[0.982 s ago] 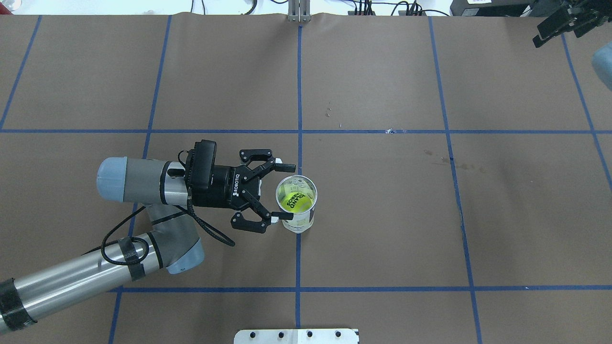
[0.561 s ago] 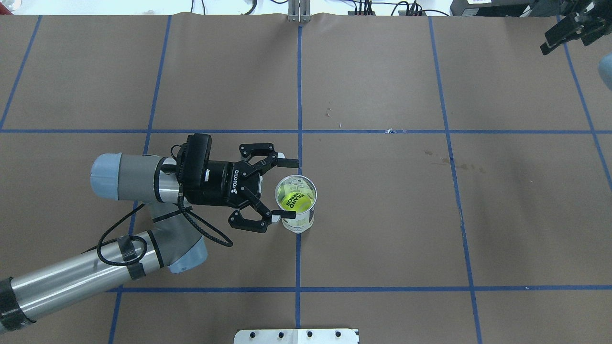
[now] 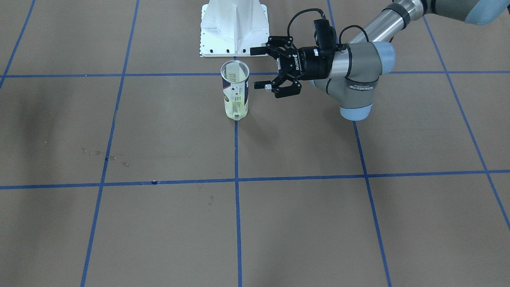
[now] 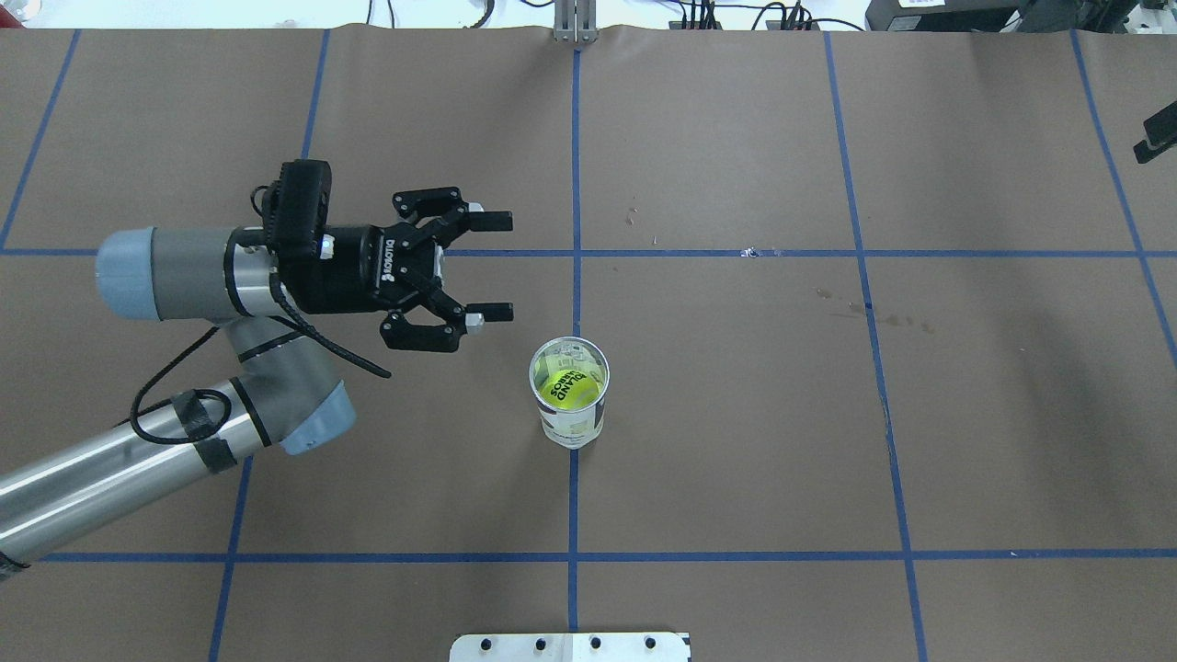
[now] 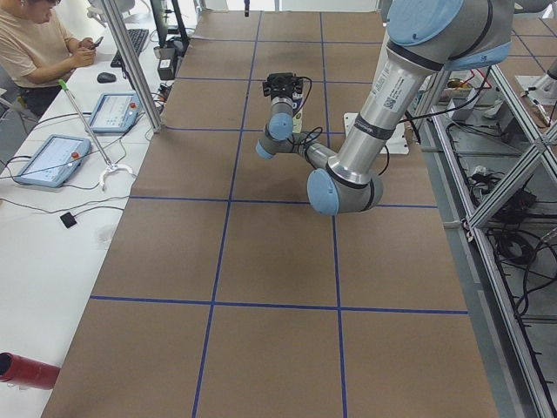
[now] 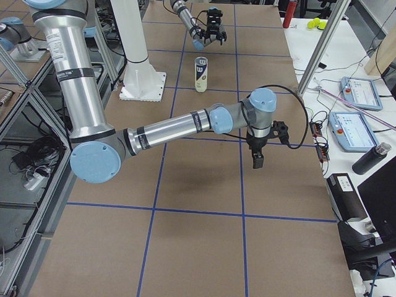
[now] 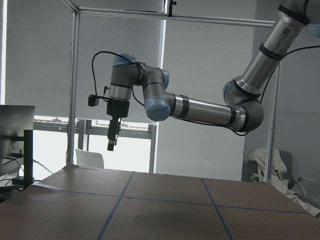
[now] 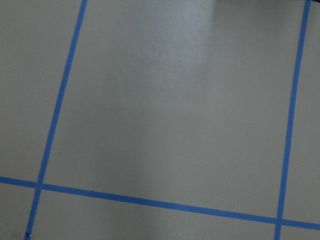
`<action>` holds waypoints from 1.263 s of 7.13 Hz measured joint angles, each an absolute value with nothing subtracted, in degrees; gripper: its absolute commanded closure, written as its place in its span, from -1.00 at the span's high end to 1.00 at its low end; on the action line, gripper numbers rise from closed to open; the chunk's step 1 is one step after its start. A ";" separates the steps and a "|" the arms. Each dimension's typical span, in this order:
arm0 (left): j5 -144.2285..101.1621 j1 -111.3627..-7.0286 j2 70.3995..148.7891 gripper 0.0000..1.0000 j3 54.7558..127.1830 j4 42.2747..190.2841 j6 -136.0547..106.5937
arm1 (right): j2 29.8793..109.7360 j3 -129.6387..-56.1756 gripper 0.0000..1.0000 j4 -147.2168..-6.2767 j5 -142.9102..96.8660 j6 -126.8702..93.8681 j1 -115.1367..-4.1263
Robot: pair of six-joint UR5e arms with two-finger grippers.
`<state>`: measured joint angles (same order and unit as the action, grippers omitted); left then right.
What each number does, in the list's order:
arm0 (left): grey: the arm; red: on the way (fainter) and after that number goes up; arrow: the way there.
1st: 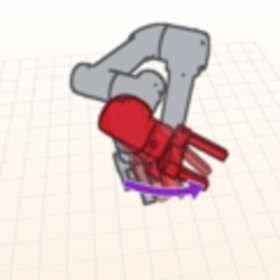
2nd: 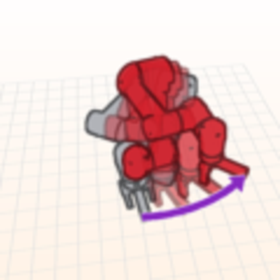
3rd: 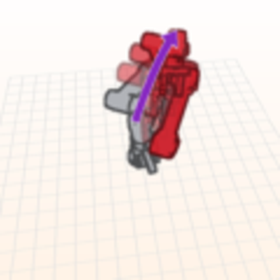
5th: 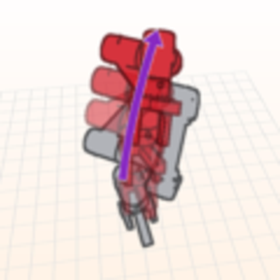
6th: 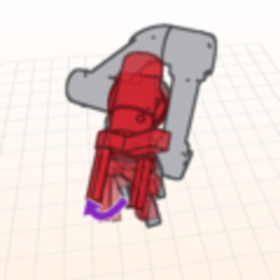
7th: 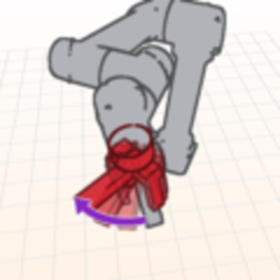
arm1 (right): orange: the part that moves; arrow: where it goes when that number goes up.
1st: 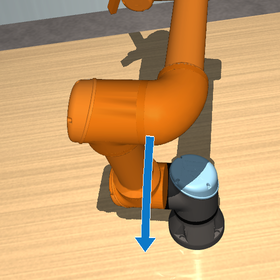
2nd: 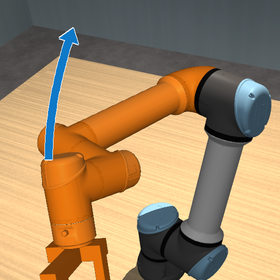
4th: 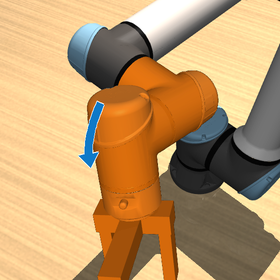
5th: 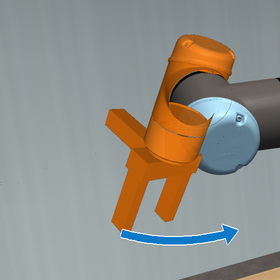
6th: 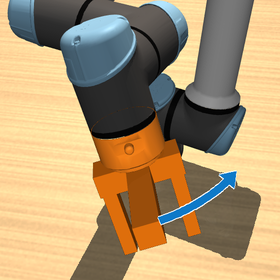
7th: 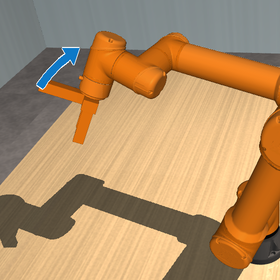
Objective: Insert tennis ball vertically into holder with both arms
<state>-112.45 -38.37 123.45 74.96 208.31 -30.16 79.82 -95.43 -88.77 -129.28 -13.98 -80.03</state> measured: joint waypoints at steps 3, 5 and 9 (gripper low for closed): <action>-112.37 -47.89 117.54 0.99 74.15 207.19 -32.32 | 87.75 -95.25 1.00 -81.62 -129.06 -10.84 -83.12; -112.85 -55.29 114.88 0.99 71.84 202.35 -32.44 | 88.98 -95.19 1.00 -80.70 -129.10 -9.74 -83.86; -120.53 -66.36 114.22 0.98 70.94 180.19 -30.27 | 89.01 -95.19 1.00 -80.60 -129.09 -10.10 -83.93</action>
